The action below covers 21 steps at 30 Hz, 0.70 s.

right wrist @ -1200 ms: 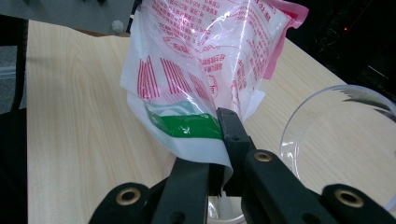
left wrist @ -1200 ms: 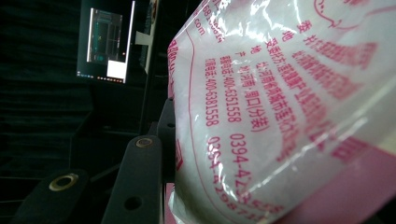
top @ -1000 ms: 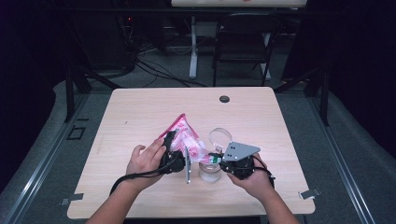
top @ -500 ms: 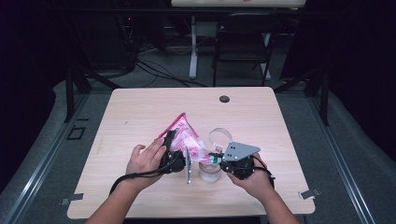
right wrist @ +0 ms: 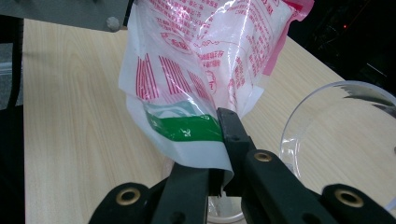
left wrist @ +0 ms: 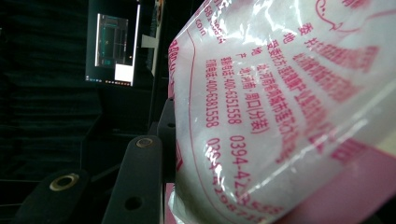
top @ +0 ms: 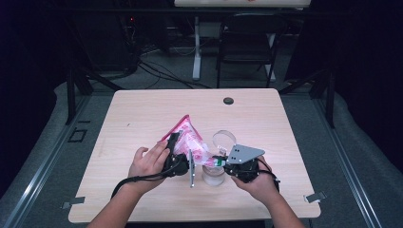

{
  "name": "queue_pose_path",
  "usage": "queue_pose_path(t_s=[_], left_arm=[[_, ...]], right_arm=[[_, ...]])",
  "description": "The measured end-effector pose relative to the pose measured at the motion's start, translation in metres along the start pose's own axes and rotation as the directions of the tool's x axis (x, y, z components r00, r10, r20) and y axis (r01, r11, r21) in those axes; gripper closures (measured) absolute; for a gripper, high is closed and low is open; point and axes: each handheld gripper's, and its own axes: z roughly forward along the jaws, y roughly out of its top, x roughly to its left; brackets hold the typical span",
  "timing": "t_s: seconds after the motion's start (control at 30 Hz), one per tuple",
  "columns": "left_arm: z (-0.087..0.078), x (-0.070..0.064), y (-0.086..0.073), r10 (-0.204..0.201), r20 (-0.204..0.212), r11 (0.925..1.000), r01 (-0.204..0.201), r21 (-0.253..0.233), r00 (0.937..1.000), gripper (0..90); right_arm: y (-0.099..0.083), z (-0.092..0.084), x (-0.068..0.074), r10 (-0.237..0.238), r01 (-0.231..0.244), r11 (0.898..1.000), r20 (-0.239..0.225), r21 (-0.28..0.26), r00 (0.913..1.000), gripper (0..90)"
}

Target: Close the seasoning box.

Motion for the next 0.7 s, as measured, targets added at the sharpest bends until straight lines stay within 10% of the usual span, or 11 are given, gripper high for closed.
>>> queue_pose_path(t_s=[0.7], left_arm=[[-0.0004, 0.0019, 0.0023, 0.014, 0.000, 0.9999, -0.014, 0.001, 0.9999, 65.2]], right_arm=[[-0.0014, -0.0009, 0.0006, 0.005, -0.005, 1.000, 0.002, 0.002, 1.0000, 90.0]])
